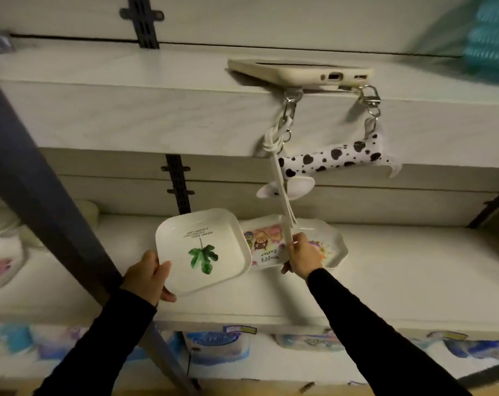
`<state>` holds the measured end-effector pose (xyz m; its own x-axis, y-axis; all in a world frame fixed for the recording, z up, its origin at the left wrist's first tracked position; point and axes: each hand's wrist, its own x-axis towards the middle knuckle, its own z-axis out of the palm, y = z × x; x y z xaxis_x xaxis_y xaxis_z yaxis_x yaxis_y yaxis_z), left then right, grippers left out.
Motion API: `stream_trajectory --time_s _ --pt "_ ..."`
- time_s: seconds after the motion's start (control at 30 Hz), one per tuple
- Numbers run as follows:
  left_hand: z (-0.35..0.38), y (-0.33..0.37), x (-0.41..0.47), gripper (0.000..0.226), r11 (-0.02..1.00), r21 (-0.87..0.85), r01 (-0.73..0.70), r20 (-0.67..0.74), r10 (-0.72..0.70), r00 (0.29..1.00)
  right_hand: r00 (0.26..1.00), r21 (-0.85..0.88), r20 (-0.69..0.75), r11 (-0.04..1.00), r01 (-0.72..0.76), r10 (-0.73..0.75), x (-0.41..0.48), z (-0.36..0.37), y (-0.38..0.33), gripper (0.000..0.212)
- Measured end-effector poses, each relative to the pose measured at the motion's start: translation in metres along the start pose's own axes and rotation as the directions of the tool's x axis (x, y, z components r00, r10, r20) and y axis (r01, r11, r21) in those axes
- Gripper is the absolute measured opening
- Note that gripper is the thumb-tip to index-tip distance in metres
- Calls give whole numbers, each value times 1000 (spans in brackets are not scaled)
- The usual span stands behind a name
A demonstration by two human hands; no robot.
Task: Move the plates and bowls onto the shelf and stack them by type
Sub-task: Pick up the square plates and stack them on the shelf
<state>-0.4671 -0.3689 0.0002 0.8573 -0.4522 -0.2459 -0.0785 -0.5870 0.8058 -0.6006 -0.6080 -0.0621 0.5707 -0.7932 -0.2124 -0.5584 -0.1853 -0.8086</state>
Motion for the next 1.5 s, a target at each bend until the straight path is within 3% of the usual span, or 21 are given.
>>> stream_trajectory --time_s 0.07,0.27,0.43,0.53,0.63,1.03,1.33,1.5 --pt "3 0 1 22 1000 -1 22 -39 -22 999 1000 -45 20 999 7 -7 14 10 -5 11" --pt "9 -5 5 12 997 71 39 -84 -33 996 999 -99 45 995 -20 24 55 35 4 33" --pt "12 -9 10 11 996 90 25 -114 -14 993 997 -151 66 988 -24 35 75 42 18 36" --pt "16 -11 15 22 996 93 12 -141 1 990 996 -153 84 988 -23 36 68 38 14 37" --pt "22 -11 20 12 994 104 17 -155 0 988 992 -192 126 981 -6 31 57 32 10 37" --pt "61 8 75 30 997 71 23 -25 -21 999 988 -219 102 966 139 -119 5 -11 11 30" --pt "99 10 126 30 991 131 14 151 -34 988 998 -225 -24 973 48 -55 -16 -44 31 26" --pt "110 4 150 30 988 153 -8 154 -16 988 999 -220 -24 975 42 -48 -19 -51 39 23"
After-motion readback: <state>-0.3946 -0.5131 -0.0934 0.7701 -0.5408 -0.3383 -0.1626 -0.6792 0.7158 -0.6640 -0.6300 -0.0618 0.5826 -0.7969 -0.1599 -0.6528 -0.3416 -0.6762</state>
